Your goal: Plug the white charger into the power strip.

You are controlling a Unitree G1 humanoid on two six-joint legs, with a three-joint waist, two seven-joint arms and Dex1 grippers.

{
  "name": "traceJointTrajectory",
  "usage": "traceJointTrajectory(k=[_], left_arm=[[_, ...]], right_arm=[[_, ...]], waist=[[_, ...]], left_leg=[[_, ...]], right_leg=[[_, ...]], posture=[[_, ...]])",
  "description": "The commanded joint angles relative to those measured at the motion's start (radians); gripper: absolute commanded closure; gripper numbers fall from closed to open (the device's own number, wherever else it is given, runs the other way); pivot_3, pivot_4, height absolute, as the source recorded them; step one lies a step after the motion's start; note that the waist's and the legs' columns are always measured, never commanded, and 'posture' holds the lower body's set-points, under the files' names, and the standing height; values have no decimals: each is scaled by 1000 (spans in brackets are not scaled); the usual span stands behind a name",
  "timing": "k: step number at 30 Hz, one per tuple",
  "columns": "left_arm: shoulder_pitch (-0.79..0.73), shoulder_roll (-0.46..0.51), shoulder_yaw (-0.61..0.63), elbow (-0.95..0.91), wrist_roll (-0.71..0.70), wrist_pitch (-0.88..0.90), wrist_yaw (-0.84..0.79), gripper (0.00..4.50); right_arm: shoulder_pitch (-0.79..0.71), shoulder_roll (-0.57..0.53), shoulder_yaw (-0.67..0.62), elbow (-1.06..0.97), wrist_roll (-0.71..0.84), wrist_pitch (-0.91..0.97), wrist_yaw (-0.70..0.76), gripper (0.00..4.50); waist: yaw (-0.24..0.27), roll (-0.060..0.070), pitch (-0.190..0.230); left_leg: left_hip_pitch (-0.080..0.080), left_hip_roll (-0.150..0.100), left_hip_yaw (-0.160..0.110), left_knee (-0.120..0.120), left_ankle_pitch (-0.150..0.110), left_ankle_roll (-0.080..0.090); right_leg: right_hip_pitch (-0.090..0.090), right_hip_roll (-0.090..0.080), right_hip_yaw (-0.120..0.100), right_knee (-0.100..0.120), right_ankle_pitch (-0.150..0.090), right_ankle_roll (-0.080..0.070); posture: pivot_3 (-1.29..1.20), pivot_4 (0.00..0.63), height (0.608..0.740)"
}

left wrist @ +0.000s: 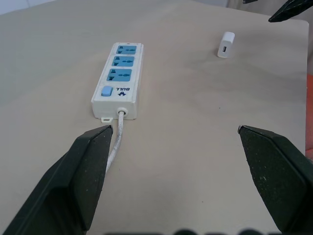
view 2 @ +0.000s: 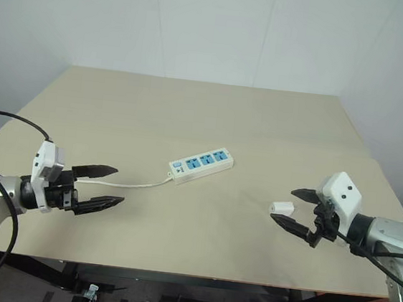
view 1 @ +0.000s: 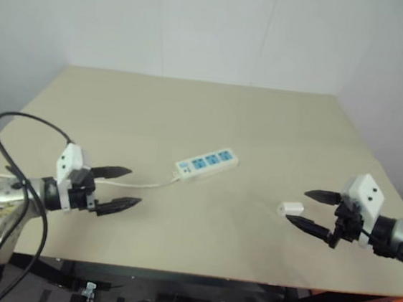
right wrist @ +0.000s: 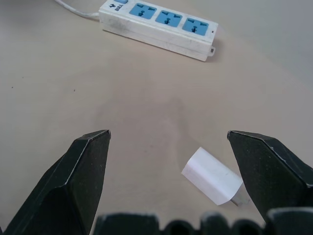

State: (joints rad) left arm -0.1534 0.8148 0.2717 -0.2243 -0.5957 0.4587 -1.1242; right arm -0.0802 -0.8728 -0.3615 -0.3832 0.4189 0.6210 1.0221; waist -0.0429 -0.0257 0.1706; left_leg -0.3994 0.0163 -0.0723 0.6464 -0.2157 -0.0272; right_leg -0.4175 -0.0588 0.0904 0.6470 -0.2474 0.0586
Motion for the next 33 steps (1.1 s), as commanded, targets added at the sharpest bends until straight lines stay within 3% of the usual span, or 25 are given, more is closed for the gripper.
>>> traceJointTrajectory(k=[1,10,14,20,27,33], left_arm=[[-16,11,3,-23,-13,-6,0,26],[-28,6,-15,-13,-4,-13,3,26],[-100,-32,-96,60,133,-64,112,26],[-348,-186,-269,362,301,-168,185,26],[-543,-383,-342,695,372,-355,169,26],[-653,-459,-355,977,452,-538,190,26]], right_arm=[[1,-19,-20,-23,28,-18,-3,0],[5,-26,-22,-32,45,-17,-11,0],[3,-24,-19,-32,51,-21,-15,0],[-26,-24,0,-36,58,-24,-25,0],[-29,-17,0,-67,67,-19,-46,0],[-27,-20,-19,-102,96,-3,-70,0]], waist=[[0,0,0],[0,0,0],[5,0,0],[15,-1,1],[21,-2,1],[19,-2,1]], left_leg=[[0,0,0,0,0,0],[0,0,0,0,0,0],[0,0,0,0,0,0],[9,-1,0,0,0,0],[8,-1,0,0,0,0],[8,-2,-1,0,0,0]], right_leg=[[0,0,0,0,0,0],[0,0,0,0,0,0],[1,0,0,0,0,0],[13,0,-1,-5,0,2],[12,0,-1,-5,3,-2],[13,0,0,-5,2,0]], posture=[[0,150,740],[0,150,740],[0,150,740],[0,150,740],[0,150,740],[0,150,740]])
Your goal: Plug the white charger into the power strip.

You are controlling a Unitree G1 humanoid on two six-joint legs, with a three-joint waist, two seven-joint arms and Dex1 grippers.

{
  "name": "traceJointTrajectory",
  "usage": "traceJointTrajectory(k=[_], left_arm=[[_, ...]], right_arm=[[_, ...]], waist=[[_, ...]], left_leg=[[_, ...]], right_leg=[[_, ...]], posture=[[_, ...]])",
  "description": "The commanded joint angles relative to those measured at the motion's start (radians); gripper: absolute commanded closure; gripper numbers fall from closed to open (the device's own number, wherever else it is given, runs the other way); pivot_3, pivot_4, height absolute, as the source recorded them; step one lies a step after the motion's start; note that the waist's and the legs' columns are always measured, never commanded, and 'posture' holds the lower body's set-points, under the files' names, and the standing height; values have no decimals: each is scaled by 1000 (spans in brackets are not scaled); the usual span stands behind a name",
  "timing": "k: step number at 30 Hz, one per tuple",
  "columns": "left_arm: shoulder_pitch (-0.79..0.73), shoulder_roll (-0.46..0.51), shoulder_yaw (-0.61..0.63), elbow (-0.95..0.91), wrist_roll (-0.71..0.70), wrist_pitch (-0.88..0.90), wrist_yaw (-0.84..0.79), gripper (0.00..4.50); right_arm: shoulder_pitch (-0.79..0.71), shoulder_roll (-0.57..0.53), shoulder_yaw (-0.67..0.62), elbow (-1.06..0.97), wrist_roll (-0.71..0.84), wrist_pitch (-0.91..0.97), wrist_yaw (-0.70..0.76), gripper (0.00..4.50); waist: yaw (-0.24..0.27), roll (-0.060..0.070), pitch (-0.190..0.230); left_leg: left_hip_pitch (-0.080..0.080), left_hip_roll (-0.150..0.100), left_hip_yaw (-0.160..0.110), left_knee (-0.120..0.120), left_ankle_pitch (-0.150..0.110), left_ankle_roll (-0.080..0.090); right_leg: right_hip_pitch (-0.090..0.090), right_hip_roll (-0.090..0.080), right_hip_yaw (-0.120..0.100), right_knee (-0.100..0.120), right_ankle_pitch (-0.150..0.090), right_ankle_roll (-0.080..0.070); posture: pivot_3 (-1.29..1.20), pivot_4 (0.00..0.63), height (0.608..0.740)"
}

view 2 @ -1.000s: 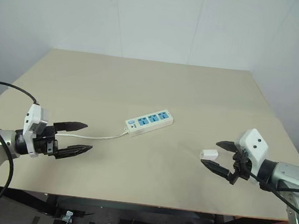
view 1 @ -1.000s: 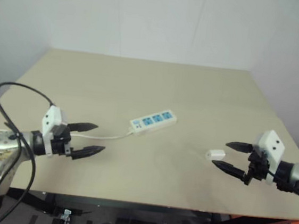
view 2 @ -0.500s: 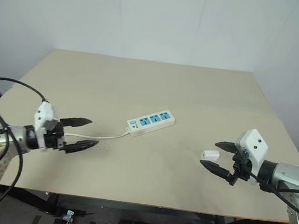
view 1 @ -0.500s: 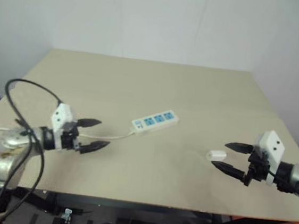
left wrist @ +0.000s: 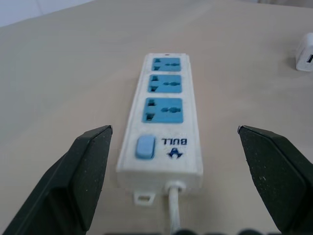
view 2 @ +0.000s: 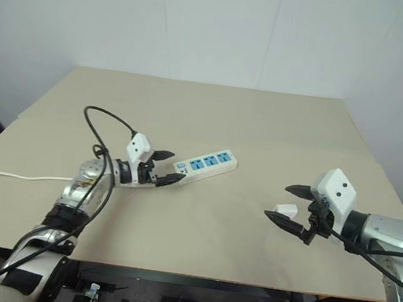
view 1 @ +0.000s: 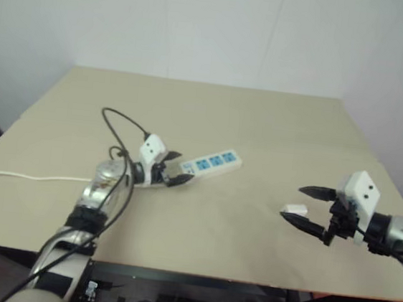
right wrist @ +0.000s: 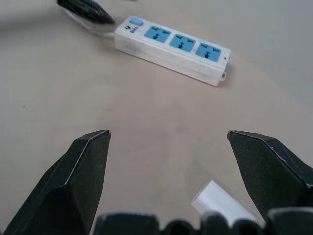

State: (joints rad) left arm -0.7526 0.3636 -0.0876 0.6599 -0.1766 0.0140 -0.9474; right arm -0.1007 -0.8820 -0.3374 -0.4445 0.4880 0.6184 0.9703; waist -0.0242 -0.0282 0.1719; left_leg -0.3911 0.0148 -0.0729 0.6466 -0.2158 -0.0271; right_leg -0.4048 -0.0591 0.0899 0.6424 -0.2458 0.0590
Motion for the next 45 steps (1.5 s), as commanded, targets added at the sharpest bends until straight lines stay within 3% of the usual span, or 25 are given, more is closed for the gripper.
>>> traceJointTrajectory(k=[1,6,11,16,17,22,29,33,37,45], left_arm=[[-71,-15,-3,146,59,-125,33,26],[-134,-57,-18,351,137,-237,105,26],[-159,-98,-4,434,148,-284,88,26],[-158,-109,23,450,128,-303,43,1166],[-154,-107,29,446,122,-306,25,1224],[-111,-74,63,356,79,-294,-92,1223],[155,58,51,-110,-32,-173,-314,1223],[305,131,24,-291,-29,-159,-352,1223],[349,147,15,-335,-24,-129,-331,37],[338,104,62,-326,-103,-158,-317,37]], right_arm=[[-4,-12,-46,-45,31,0,-22,0],[3,-4,-60,-68,61,-7,-31,0],[4,-6,-57,-78,79,-3,-45,0],[10,-10,-56,-80,87,-3,-54,0],[10,-11,-55,-80,88,-3,-56,0],[19,-14,-54,-82,97,-2,-64,0],[31,-12,-44,-86,105,-1,-67,0],[24,-8,-24,-84,106,-3,-66,0],[8,-10,-7,-74,105,-4,-62,0],[-4,-12,0,-71,112,3,-58,0]], waist=[[1,0,0],[6,0,0],[9,-1,0],[10,-1,0],[10,-1,0],[9,0,0],[-12,0,0],[-15,0,0],[-5,0,0],[1,0,0]], left_leg=[[0,0,0,0,0,0],[-1,-1,0,0,0,0],[-1,-1,0,0,0,0],[0,-1,0,0,0,0],[0,-1,0,0,0,0],[-1,-1,-1,0,0,0],[0,0,-1,0,0,0],[1,0,-1,0,0,0],[1,0,-1,0,0,0],[1,0,-1,0,0,0]], right_leg=[[0,0,0,0,0,1],[0,0,0,0,-1,2],[0,-1,0,0,-1,3],[1,-1,0,0,-1,3],[1,-1,0,0,-1,3],[1,-1,0,0,-1,3],[0,0,0,1,2,-2],[0,0,0,1,2,-3],[1,0,0,1,-1,2],[1,-1,0,0,0,1]], posture=[[0,150,740],[0,150,740],[0,150,740],[0,150,740],[0,150,740],[0,150,740],[0,150,740],[0,150,740],[0,150,740],[0,150,740]])
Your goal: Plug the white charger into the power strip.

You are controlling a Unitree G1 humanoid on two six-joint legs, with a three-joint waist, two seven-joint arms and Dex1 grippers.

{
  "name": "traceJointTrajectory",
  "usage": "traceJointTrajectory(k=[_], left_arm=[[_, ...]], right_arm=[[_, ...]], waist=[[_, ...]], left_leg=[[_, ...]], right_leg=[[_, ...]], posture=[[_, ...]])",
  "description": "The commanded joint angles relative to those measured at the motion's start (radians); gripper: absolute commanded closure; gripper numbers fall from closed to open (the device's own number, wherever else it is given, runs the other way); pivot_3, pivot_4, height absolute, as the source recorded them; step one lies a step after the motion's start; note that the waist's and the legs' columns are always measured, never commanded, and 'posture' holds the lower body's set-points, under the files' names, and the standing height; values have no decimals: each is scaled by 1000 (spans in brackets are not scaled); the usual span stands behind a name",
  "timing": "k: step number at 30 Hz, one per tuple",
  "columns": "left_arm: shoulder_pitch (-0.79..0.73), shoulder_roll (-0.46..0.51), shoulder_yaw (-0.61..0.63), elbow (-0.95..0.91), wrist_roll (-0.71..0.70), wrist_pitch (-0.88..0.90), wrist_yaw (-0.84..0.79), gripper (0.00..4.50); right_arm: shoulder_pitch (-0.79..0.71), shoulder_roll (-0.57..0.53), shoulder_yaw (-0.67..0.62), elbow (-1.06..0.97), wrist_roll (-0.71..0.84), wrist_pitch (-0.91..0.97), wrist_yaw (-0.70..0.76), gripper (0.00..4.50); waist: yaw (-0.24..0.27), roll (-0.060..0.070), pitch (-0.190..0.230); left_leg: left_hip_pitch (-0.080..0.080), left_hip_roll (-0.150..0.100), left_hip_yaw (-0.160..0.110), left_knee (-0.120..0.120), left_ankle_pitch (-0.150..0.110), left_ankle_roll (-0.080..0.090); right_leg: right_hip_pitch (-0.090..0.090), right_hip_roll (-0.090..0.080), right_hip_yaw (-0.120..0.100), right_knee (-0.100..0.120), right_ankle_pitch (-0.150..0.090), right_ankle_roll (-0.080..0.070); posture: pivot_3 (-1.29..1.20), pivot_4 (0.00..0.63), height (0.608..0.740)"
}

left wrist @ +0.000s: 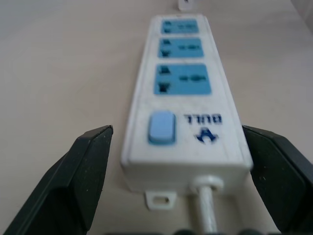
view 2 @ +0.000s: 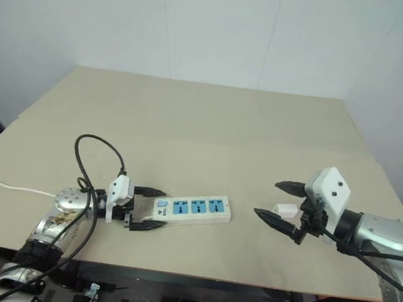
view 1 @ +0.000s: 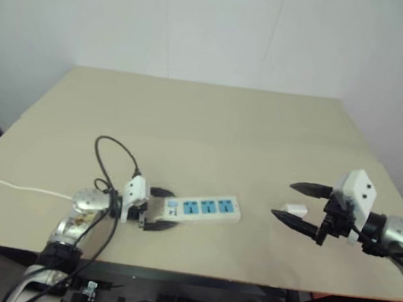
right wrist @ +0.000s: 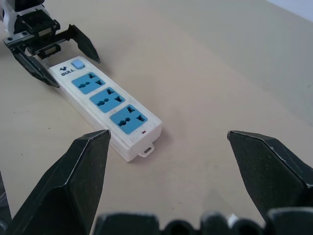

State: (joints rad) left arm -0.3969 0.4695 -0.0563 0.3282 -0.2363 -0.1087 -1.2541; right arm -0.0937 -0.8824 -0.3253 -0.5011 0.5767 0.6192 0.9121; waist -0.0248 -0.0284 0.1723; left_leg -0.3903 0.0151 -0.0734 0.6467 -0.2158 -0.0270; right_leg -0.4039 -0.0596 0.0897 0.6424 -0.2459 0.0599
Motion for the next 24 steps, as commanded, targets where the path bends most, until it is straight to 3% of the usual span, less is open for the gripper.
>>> traceJointTrajectory(k=[1,15,24], left_arm=[[-26,-2,25,22,-52,-29,-30,37],[-158,-33,-47,318,-11,-111,-180,37],[-187,-95,-73,375,22,-175,-207,37]], right_arm=[[-12,-12,-11,-16,25,3,0,0],[-15,-26,-22,-33,54,16,-9,0],[-15,-19,-14,-48,58,18,-19,0]], waist=[[1,0,0],[5,0,0],[13,0,0]], left_leg=[[0,0,0,0,0,0],[0,0,0,0,0,0],[0,-1,0,0,0,0]], right_leg=[[0,0,0,0,0,0],[0,0,0,0,-1,1],[1,0,0,-1,-1,1]], posture=[[0,150,740],[0,150,740],[0,150,740]])
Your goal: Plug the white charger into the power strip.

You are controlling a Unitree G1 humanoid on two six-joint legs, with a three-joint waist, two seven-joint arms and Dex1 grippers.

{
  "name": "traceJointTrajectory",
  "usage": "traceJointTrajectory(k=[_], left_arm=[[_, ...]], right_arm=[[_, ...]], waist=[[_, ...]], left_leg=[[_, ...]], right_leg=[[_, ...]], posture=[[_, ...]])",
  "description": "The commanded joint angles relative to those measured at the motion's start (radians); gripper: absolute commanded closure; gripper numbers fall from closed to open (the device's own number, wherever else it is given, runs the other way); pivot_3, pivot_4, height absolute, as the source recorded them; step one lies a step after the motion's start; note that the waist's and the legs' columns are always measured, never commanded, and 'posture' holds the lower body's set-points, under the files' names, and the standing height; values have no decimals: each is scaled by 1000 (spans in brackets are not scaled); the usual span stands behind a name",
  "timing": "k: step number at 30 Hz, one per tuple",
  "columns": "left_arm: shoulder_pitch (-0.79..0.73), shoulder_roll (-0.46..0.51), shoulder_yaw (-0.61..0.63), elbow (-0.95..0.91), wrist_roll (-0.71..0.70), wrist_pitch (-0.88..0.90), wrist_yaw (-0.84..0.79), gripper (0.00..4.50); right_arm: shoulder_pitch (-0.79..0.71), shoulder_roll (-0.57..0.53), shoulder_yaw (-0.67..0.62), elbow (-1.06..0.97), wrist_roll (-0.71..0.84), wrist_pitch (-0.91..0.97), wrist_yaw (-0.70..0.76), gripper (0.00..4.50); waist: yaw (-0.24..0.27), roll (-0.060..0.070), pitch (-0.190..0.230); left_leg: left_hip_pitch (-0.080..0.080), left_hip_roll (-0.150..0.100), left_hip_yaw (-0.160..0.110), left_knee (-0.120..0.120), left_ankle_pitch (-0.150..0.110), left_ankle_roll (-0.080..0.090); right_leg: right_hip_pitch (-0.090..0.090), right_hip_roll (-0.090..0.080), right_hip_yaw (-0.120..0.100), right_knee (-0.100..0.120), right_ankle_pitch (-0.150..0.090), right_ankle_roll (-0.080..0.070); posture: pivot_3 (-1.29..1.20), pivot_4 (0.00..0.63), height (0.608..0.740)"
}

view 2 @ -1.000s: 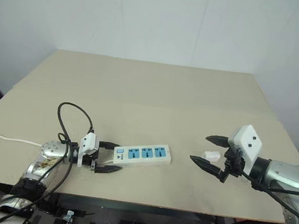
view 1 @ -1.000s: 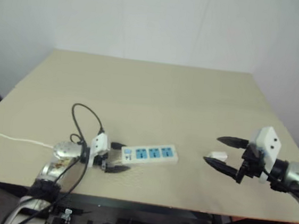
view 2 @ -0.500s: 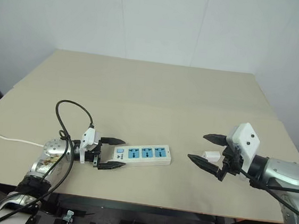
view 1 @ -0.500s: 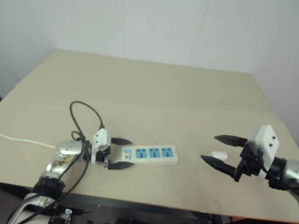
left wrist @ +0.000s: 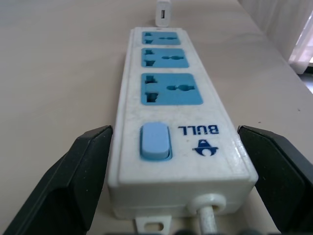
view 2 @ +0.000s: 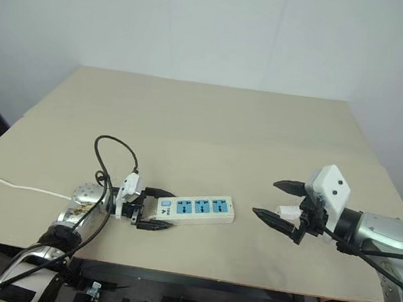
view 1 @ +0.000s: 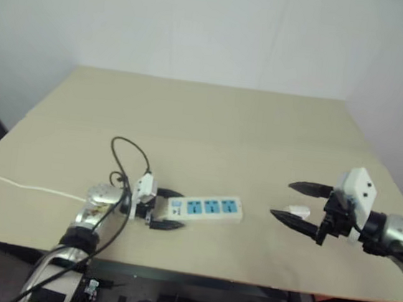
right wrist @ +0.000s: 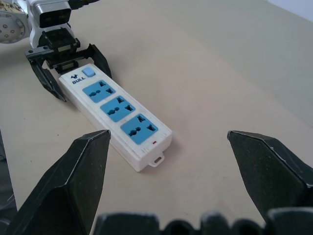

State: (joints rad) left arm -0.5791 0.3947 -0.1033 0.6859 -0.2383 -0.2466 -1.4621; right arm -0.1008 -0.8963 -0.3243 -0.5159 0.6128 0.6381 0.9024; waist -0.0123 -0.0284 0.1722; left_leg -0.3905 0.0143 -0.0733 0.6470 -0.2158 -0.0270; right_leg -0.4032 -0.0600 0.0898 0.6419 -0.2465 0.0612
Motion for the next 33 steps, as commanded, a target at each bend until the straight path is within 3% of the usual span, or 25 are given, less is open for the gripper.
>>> traceJointTrajectory(k=[1,3,6,8,21,24,28,33], left_arm=[[-3,-23,-31,32,40,-64,6,37],[1,-27,-35,52,55,-85,18,37],[10,-38,-24,72,57,-106,40,603],[20,-42,-19,65,49,-105,41,1215],[-16,-41,-42,5,22,-75,-88,1220],[-18,-42,-46,9,29,-71,-97,1220],[-23,-45,-57,28,47,-71,-90,1220],[-21,-57,-67,27,54,-68,-80,1220]], right_arm=[[-7,-5,-17,-34,24,0,-9,0],[-7,-5,-20,-36,26,2,-10,0],[-7,-8,-20,-34,23,2,-9,0],[-10,-10,-18,-30,22,2,-6,0],[-160,-132,105,166,-67,-75,159,0],[-218,-193,202,246,-159,-125,223,0],[-323,-272,424,344,-415,-269,295,0],[-518,-227,648,489,-648,-389,390,0]], waist=[[0,0,0],[0,1,0],[1,2,-2],[0,3,-3],[-1,5,-4],[-3,5,-4],[-4,6,-4],[-5,6,-4]], left_leg=[[0,0,0,0,0,0],[1,0,0,0,0,0],[2,0,0,0,0,0],[3,0,0,0,0,0],[1,0,0,0,0,0],[0,0,0,0,0,0],[1,0,1,0,0,0],[0,0,1,0,0,0]], right_leg=[[0,0,0,0,0,0],[0,0,0,0,0,0],[2,0,0,0,0,1],[3,0,0,0,0,1],[1,0,0,-1,-1,1],[1,0,0,-1,-1,1],[0,0,0,0,-1,1],[-1,0,0,-1,-1,2]], posture=[[0,150,740],[0,150,740],[0,150,740],[0,150,740],[0,150,740],[0,150,740],[0,150,740],[0,150,740]])
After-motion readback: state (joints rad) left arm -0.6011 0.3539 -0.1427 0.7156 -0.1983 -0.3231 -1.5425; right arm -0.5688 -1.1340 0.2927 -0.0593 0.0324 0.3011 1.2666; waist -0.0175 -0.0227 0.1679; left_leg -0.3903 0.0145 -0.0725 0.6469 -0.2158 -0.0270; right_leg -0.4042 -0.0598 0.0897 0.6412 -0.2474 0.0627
